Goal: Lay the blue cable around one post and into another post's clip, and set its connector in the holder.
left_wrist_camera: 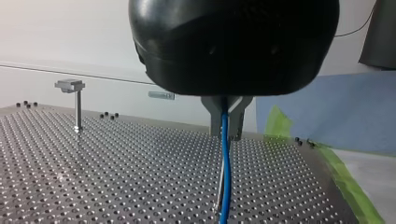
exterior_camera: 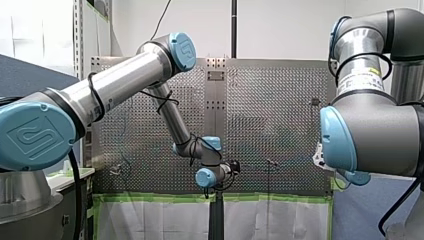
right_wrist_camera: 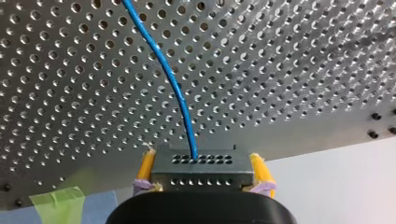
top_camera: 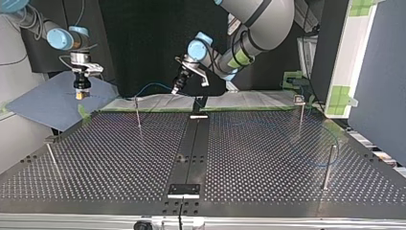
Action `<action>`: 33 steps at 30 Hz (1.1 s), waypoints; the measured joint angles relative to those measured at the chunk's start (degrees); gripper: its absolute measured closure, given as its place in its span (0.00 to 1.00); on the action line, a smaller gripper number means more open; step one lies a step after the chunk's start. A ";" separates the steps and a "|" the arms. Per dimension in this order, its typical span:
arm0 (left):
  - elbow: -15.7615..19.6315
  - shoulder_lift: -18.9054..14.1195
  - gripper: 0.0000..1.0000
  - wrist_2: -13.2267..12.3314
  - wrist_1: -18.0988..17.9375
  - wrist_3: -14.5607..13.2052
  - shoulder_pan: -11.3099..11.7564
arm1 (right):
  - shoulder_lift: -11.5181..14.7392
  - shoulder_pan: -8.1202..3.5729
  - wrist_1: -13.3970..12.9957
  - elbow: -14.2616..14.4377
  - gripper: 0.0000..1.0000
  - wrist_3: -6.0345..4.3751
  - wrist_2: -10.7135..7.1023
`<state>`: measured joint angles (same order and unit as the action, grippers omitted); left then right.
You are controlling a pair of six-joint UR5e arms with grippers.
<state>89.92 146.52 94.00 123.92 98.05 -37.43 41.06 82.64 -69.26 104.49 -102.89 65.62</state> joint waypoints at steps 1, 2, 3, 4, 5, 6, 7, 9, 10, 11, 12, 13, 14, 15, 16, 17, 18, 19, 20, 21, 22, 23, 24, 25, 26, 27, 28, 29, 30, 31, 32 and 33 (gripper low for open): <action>0.00 0.00 1.00 0.01 0.02 0.01 0.11 | -0.52 0.04 0.44 -0.47 1.00 0.12 0.05; 0.00 0.00 1.00 0.01 0.05 0.02 0.18 | -0.98 0.07 0.85 -0.79 1.00 0.31 0.10; -0.01 0.00 1.00 0.01 0.09 0.02 0.25 | -1.43 0.08 1.25 -1.05 1.00 0.55 0.14; -0.02 0.01 1.00 0.01 0.15 0.03 0.37 | -1.91 0.12 1.68 -1.30 1.00 0.85 0.18; -0.02 0.01 1.00 0.01 0.21 0.03 0.47 | -2.17 0.14 1.88 -1.42 1.00 1.02 0.18; -0.03 0.01 1.00 0.00 0.26 0.03 0.57 | -2.36 0.16 2.01 -1.51 1.00 1.12 0.18; -0.03 0.02 1.00 0.00 0.33 0.04 0.69 | -2.53 0.17 2.11 -1.63 1.00 1.10 0.16; -0.03 0.02 1.00 -0.07 0.40 0.12 0.85 | -2.66 0.18 2.18 -1.80 1.00 0.98 0.13; -0.05 0.02 1.00 -0.13 0.42 0.27 0.97 | -2.71 0.18 2.19 -1.90 1.00 0.89 0.13; -0.09 0.02 1.00 -0.17 0.43 0.39 1.06 | -2.74 0.19 2.22 -1.96 1.00 0.83 0.14; -0.14 0.02 1.00 -0.20 0.43 0.51 1.14 | -2.75 0.19 2.25 -2.03 1.00 0.77 0.16; -0.22 0.02 1.00 -0.22 0.46 0.62 1.26 | -2.75 0.19 2.24 -2.11 1.00 0.69 0.18; -0.28 0.02 1.00 -0.24 0.48 0.68 1.34 | -2.75 0.19 2.23 -2.18 1.00 0.63 0.19; -0.36 0.02 1.00 -0.25 0.52 0.73 1.43 | -2.77 0.20 2.25 -2.26 1.00 0.55 0.20; -0.47 0.02 1.00 -0.25 0.62 0.78 1.56 | -2.80 0.18 2.26 -2.35 1.00 0.45 0.23; -0.55 0.02 1.00 -0.26 0.73 0.82 1.67 | -2.82 0.17 2.29 -2.42 1.00 0.38 0.23; -0.64 0.02 1.00 -0.26 0.86 0.84 1.80 | -2.83 0.16 2.33 -2.49 1.00 0.31 0.23; -0.76 0.02 1.00 -0.24 1.01 0.87 2.02 | -2.85 0.15 2.43 -2.60 1.00 0.24 0.25; -0.83 0.02 1.00 -0.24 1.11 0.88 2.19 | -2.86 0.14 2.50 -2.67 1.00 0.20 0.26; -0.92 0.02 1.00 -0.24 1.18 0.89 2.36 | -2.86 0.14 2.56 -2.73 1.00 0.18 0.27; -1.01 0.02 1.00 -0.25 1.29 0.90 2.55 | -2.87 0.13 2.63 -2.81 1.00 0.16 0.29; -1.08 0.02 1.00 -0.25 1.35 0.90 2.68 | -2.89 0.12 2.67 -2.86 1.00 0.15 0.29; -1.13 0.02 1.00 -0.25 1.41 0.91 2.80 | -2.90 0.12 2.71 -2.90 1.00 0.14 0.30; -1.19 0.02 1.00 -0.26 1.48 0.91 2.95 | -2.91 0.11 2.76 -2.94 1.00 0.14 0.30; -1.24 0.02 1.00 -0.26 1.55 0.91 3.06 | -2.92 0.11 2.79 -2.97 1.00 0.13 0.30; -1.30 0.02 1.00 -0.26 1.61 0.91 3.16 | -2.92 0.09 2.81 -3.01 1.00 0.11 0.30; -1.39 0.02 1.00 -0.26 1.73 0.91 3.29 | -2.92 0.06 2.80 -3.05 1.00 0.09 0.31; -1.48 0.02 1.00 -0.27 1.86 0.90 3.38 | -2.93 0.05 2.78 -3.07 1.00 0.06 0.31; -1.57 0.02 1.00 -0.27 2.00 0.89 3.47 | -2.93 0.04 2.73 -3.08 1.00 0.04 0.32; -1.68 0.02 1.00 -0.29 2.19 0.87 3.59 | -2.96 0.04 2.68 -3.11 1.00 0.00 0.32; -1.77 0.02 1.00 -0.30 2.31 0.86 3.67 | -2.98 0.03 2.63 -3.13 1.00 -0.01 0.32; -1.85 0.02 1.00 -0.33 2.42 0.85 3.75 | -3.00 0.02 2.59 -3.15 1.00 -0.02 0.32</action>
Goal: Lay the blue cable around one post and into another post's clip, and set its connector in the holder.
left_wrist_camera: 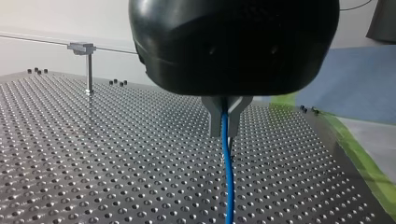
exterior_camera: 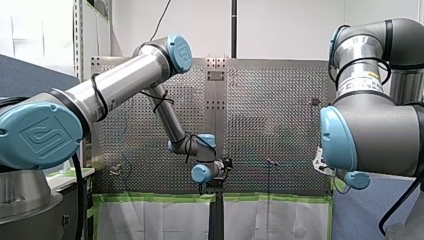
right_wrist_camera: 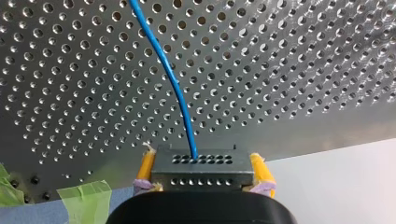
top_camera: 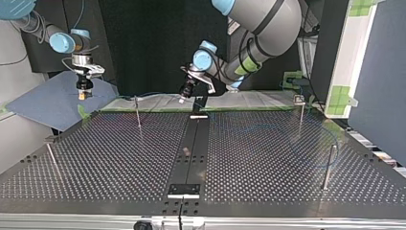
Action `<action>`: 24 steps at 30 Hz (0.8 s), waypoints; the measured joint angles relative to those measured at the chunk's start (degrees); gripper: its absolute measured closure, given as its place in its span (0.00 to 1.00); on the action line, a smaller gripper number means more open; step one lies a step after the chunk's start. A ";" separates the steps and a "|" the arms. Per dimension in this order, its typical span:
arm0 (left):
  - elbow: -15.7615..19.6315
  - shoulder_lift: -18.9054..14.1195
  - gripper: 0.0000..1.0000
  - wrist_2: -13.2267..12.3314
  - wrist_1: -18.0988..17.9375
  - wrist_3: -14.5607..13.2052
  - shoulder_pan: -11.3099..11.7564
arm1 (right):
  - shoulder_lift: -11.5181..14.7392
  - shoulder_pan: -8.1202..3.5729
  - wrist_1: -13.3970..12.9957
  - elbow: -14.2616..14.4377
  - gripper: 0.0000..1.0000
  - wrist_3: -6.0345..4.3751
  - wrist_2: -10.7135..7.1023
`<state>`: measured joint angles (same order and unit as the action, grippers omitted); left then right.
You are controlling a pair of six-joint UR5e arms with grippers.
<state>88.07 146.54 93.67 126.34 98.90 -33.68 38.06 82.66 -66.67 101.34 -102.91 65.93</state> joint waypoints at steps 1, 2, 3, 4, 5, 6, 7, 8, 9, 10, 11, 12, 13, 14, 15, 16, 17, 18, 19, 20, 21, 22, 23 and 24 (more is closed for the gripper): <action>-0.11 0.00 1.00 -0.07 0.18 -0.01 0.09 | -0.01 0.00 -0.05 -0.01 1.00 -0.01 0.02; -0.19 0.00 1.00 -0.14 0.34 -0.02 0.15 | -0.01 -0.01 -0.06 -0.05 1.00 -0.02 0.04; -0.26 0.00 1.00 -0.23 0.51 -0.04 0.20 | -0.02 -0.01 -0.04 -0.10 1.00 -0.02 0.06; -0.34 0.00 1.00 -0.40 0.72 -0.06 0.25 | -0.05 -0.01 0.00 -0.16 1.00 -0.02 0.10; -0.38 0.00 1.00 -0.53 0.86 -0.07 0.28 | -0.07 -0.01 0.03 -0.21 1.00 -0.03 0.14; -0.41 0.00 1.00 -0.66 0.96 -0.08 0.31 | -0.08 -0.01 0.06 -0.25 1.00 -0.03 0.19; -0.43 0.00 1.00 -0.84 1.06 -0.09 0.32 | -0.11 -0.01 0.09 -0.30 1.00 -0.03 0.24; -0.44 0.02 1.00 -1.02 1.10 -0.10 0.33 | -0.13 -0.01 0.10 -0.32 1.00 -0.03 0.27; -0.44 0.03 1.00 -1.24 1.14 -0.10 0.34 | -0.16 -0.01 0.11 -0.34 1.00 -0.03 0.29; -0.44 0.04 1.00 -1.54 1.16 -0.10 0.34 | -0.19 0.01 0.11 -0.35 1.00 -0.03 0.31; -0.44 0.05 1.00 -1.73 1.17 -0.08 0.34 | -0.24 0.03 0.11 -0.37 1.00 -0.03 0.32; -0.45 0.07 1.00 -1.87 1.18 -0.06 0.34 | -0.33 0.05 0.11 -0.40 1.00 -0.03 0.33; -0.48 0.17 1.00 -2.01 1.23 -0.03 0.34 | -0.55 0.04 0.17 -0.54 1.00 0.02 0.34; -0.55 0.31 1.00 -2.10 1.32 0.00 0.35 | -0.80 0.04 0.28 -0.74 1.00 0.07 0.37; -0.68 0.49 1.00 -2.16 1.47 -0.01 0.35 | -1.12 0.04 0.45 -0.95 1.00 0.18 0.38; -0.94 0.81 1.00 -2.22 1.74 -0.12 0.34 | -1.64 0.04 0.71 -1.21 1.00 0.35 0.42; -1.22 1.12 1.00 -2.25 2.01 -0.33 0.32 | -1.98 0.05 0.88 -1.36 1.00 0.48 0.45; -1.55 1.48 1.00 -2.25 2.35 -0.61 0.30 | -2.23 0.04 1.02 -1.49 1.00 0.58 0.47; -2.04 1.99 1.00 -2.27 2.86 -0.93 0.29 | -2.48 0.01 1.18 -1.65 1.00 0.69 0.49; -2.41 2.37 1.00 -2.31 3.16 -1.04 0.30 | -2.60 -0.03 1.26 -1.74 1.00 0.74 0.50; -2.77 2.74 1.00 -2.38 3.32 -1.04 0.33 | -2.70 -0.07 1.32 -1.82 1.00 0.78 0.50; -3.26 3.22 1.00 -2.55 3.38 -0.91 0.36 | -2.79 -0.11 1.36 -1.89 1.00 0.80 0.51; -3.61 3.52 1.00 -2.69 3.38 -0.72 0.37 | -2.83 -0.12 1.35 -1.93 1.00 0.81 0.52; -3.92 3.76 1.00 -2.81 3.39 -0.48 0.38 | -2.87 -0.14 1.34 -1.97 1.00 0.80 0.52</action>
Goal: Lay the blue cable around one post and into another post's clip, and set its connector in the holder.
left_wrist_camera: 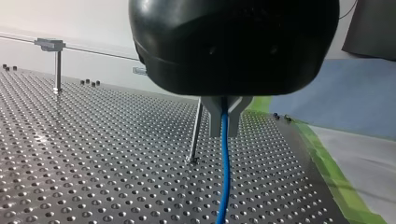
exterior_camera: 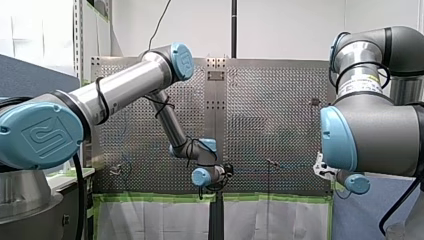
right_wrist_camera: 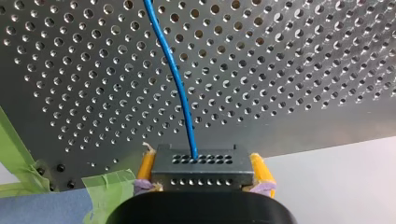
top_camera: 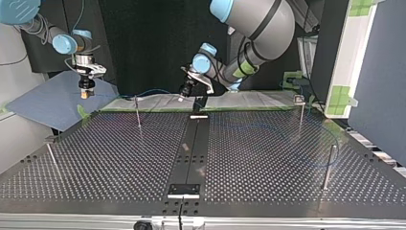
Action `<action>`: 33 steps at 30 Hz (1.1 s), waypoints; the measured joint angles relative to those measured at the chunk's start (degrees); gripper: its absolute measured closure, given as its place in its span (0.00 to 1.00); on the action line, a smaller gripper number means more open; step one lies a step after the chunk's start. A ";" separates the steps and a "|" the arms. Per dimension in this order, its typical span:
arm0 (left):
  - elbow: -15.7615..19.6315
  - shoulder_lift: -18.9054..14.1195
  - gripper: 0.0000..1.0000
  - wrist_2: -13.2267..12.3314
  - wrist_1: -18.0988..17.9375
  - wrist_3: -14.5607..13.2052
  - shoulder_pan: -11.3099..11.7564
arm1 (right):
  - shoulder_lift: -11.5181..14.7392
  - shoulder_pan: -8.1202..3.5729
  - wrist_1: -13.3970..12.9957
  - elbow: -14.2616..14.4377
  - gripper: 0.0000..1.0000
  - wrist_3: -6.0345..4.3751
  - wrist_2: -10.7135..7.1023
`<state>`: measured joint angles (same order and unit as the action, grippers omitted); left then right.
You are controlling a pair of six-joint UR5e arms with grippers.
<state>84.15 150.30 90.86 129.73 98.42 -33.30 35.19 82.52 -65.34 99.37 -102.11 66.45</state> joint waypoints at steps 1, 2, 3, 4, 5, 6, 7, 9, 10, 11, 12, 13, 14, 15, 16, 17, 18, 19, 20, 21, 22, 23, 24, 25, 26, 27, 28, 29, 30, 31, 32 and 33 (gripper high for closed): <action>-0.38 0.22 1.00 -0.10 0.04 0.38 0.03 | -0.03 -0.01 -0.01 -0.05 1.00 -0.01 0.00; -0.63 0.33 1.00 -0.14 0.10 0.68 0.07 | -0.05 -0.01 0.00 -0.08 1.00 -0.02 0.00; -0.90 0.40 1.00 -0.16 0.22 0.93 0.12 | -0.07 -0.02 0.01 -0.14 1.00 -0.02 0.00; -1.24 0.46 1.00 -0.18 0.45 1.18 0.21 | -0.09 -0.02 0.04 -0.21 1.00 -0.04 0.01; -1.49 0.49 1.00 -0.19 0.66 1.31 0.29 | -0.11 -0.04 0.08 -0.27 1.00 -0.06 0.01; -1.69 0.51 1.00 -0.19 0.87 1.40 0.37 | -0.12 -0.04 0.11 -0.31 1.00 -0.09 0.00; -1.91 0.52 1.00 -0.20 1.10 1.48 0.49 | -0.12 -0.05 0.14 -0.39 1.00 -0.12 0.00; -2.27 0.53 1.00 -0.20 1.43 1.61 0.68 | -0.13 -0.06 0.17 -0.54 1.00 -0.21 0.00; -2.53 0.53 1.00 -0.20 1.67 1.72 0.81 | -0.14 -0.06 0.20 -0.67 1.00 -0.29 0.00; -2.73 0.53 1.00 -0.20 1.85 1.79 0.89 | -0.14 -0.06 0.21 -0.77 1.00 -0.36 0.01; -2.94 0.53 1.00 -0.20 2.06 1.83 0.98 | -0.14 -0.06 0.22 -0.88 1.00 -0.43 0.01; -3.20 0.54 1.00 -0.20 2.36 1.86 1.09 | -0.14 -0.07 0.23 -1.05 1.00 -0.51 0.03; -3.38 0.54 1.00 -0.20 2.60 1.85 1.17 | -0.15 -0.07 0.27 -1.19 1.00 -0.55 0.05; -3.56 0.54 1.00 -0.19 2.86 1.83 1.25 | -0.15 -0.06 0.35 -1.34 1.00 -0.55 0.06; -3.80 0.55 1.00 -0.17 3.24 1.75 1.36 | -0.15 -0.04 0.50 -1.53 1.00 -0.55 0.07; -3.96 0.56 1.00 -0.16 3.53 1.61 1.42 | -0.17 -0.01 0.64 -1.69 1.00 -0.55 0.07; -4.10 0.57 1.00 -0.15 3.78 1.44 1.47 | -0.19 0.03 0.75 -1.84 1.00 -0.57 0.10; -4.28 0.58 1.00 -0.14 4.09 1.23 1.53 | -0.21 0.04 0.91 -2.03 1.00 -0.61 0.12; -4.40 0.58 1.00 -0.13 4.34 1.06 1.57 | -0.22 0.02 1.05 -2.16 1.00 -0.61 0.15; -4.51 0.57 1.00 -0.13 4.58 0.86 1.59 | -0.22 0.01 1.20 -2.30 1.00 -0.61 0.18; -4.62 0.56 1.00 -0.13 4.87 0.59 1.63 | -0.23 0.00 1.36 -2.45 1.00 -0.62 0.21; -4.68 0.56 1.00 -0.13 5.04 0.41 1.65 | -0.23 0.00 1.41 -2.53 1.00 -0.64 0.23; -4.75 0.56 1.00 -0.14 5.25 0.20 1.67 | -0.24 0.00 1.47 -2.63 1.00 -0.66 0.24; -4.83 0.56 1.00 -0.14 5.55 -0.13 1.69 | -0.27 -0.01 1.60 -2.79 1.00 -0.64 0.26; -4.90 0.56 1.00 -0.15 5.76 -0.35 1.70 | -0.30 -0.01 1.71 -2.90 1.00 -0.63 0.27; -4.96 0.57 1.00 -0.17 5.95 -0.53 1.70 | -0.33 -0.01 1.79 -2.98 1.00 -0.61 0.29; -5.05 0.57 1.00 -0.21 6.18 -0.71 1.71 | -0.36 -0.02 1.86 -3.08 1.00 -0.60 0.31; -5.11 0.56 1.00 -0.23 6.33 -0.82 1.71 | -0.38 -0.03 1.87 -3.13 1.00 -0.61 0.32; -5.16 0.57 1.00 -0.25 6.47 -0.92 1.71 | -0.40 -0.03 1.86 -3.18 1.00 -0.61 0.32; -5.22 0.56 1.00 -0.28 6.67 -1.06 1.72 | -0.43 -0.04 1.85 -3.24 1.00 -0.62 0.34; -5.25 0.56 1.00 -0.31 6.80 -1.17 1.72 | -0.44 -0.04 1.86 -3.29 1.00 -0.61 0.34; -5.28 0.56 1.00 -0.32 6.92 -1.27 1.72 | -0.46 -0.03 1.90 -3.33 1.00 -0.58 0.34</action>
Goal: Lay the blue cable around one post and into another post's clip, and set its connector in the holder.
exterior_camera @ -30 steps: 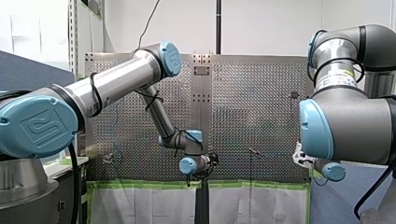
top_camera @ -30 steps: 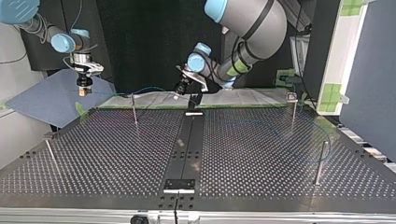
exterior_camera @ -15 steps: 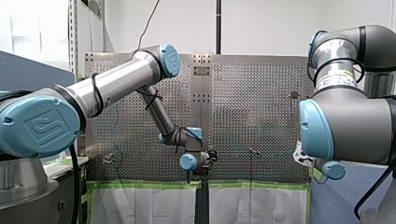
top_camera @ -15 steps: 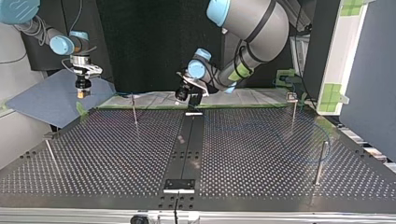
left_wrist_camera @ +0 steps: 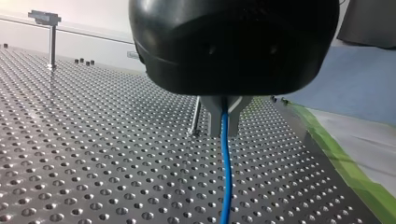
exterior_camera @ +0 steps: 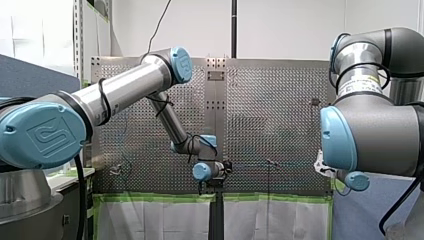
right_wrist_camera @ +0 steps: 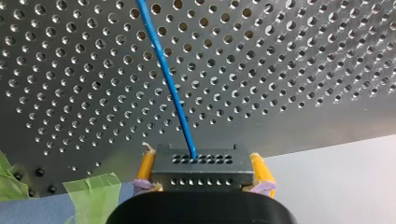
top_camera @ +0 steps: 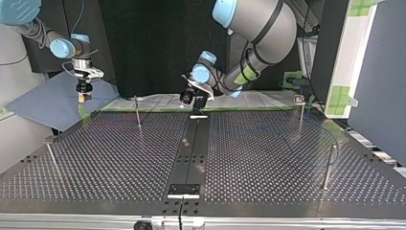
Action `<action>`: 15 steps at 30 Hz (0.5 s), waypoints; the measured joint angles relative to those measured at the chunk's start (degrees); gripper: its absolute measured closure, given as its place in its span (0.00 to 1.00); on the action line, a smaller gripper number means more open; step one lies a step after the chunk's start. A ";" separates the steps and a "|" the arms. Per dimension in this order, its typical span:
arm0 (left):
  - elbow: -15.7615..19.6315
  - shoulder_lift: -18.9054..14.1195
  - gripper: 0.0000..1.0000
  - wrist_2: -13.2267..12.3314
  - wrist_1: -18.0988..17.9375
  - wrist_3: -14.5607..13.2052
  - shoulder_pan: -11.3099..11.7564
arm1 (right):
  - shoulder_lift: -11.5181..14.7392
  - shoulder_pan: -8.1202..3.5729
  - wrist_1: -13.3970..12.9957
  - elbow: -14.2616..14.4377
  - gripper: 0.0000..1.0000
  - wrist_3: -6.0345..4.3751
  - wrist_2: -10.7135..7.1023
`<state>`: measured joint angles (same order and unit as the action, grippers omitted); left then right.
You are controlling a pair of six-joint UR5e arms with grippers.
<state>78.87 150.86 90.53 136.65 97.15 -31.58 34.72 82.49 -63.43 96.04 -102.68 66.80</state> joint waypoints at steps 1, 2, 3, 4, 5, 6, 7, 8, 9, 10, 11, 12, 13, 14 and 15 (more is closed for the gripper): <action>-0.02 0.00 1.00 -0.01 0.12 -0.12 0.01 | -0.01 0.02 0.10 -0.05 1.00 0.05 0.01; -0.03 0.00 1.00 -0.02 0.17 -0.19 0.01 | -0.01 0.03 0.19 -0.09 1.00 0.10 0.02; -0.03 0.00 1.00 -0.03 0.24 -0.25 0.02 | -0.01 0.05 0.27 -0.12 1.00 0.14 0.02; -0.03 0.00 1.00 -0.04 0.36 -0.29 0.05 | -0.02 0.09 0.36 -0.15 1.00 0.19 0.01; -0.03 0.00 1.00 -0.04 0.43 -0.32 0.06 | -0.04 0.11 0.40 -0.16 1.00 0.22 0.02; -0.04 0.00 1.00 -0.04 0.51 -0.33 0.07 | -0.05 0.13 0.44 -0.17 1.00 0.25 0.02; -0.04 -0.01 1.00 -0.02 0.58 -0.35 0.08 | -0.07 0.17 0.47 -0.19 1.00 0.28 0.02; -0.03 -0.01 1.00 0.00 0.60 -0.38 0.06 | -0.09 0.19 0.50 -0.19 1.00 0.31 0.02; -0.04 -0.01 1.00 0.01 0.62 -0.42 0.03 | -0.10 0.20 0.52 -0.19 1.00 0.34 0.02; -0.04 -0.01 0.95 0.02 0.63 -0.54 -0.06 | -0.10 0.20 0.56 -0.19 1.00 0.39 0.03; -0.05 0.00 0.82 0.02 0.64 -0.68 -0.15 | -0.11 0.22 0.59 -0.20 1.00 0.43 0.02; -0.03 -0.01 0.82 0.02 0.64 -0.88 -0.25 | -0.11 0.25 0.62 -0.19 1.00 0.47 0.01; -0.03 -0.04 0.67 0.01 0.64 -1.18 -0.38 | -0.12 0.28 0.64 -0.20 1.00 0.51 -0.01; -0.02 -0.04 0.58 -0.01 0.63 -1.45 -0.45 | -0.15 0.29 0.64 -0.21 1.00 0.52 -0.03; -0.03 -0.04 0.58 -0.04 0.62 -1.74 -0.52 | -0.16 0.31 0.65 -0.23 1.00 0.52 -0.06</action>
<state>78.84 150.83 90.49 137.27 95.41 -32.10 34.56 82.80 -62.78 95.82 -102.16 66.74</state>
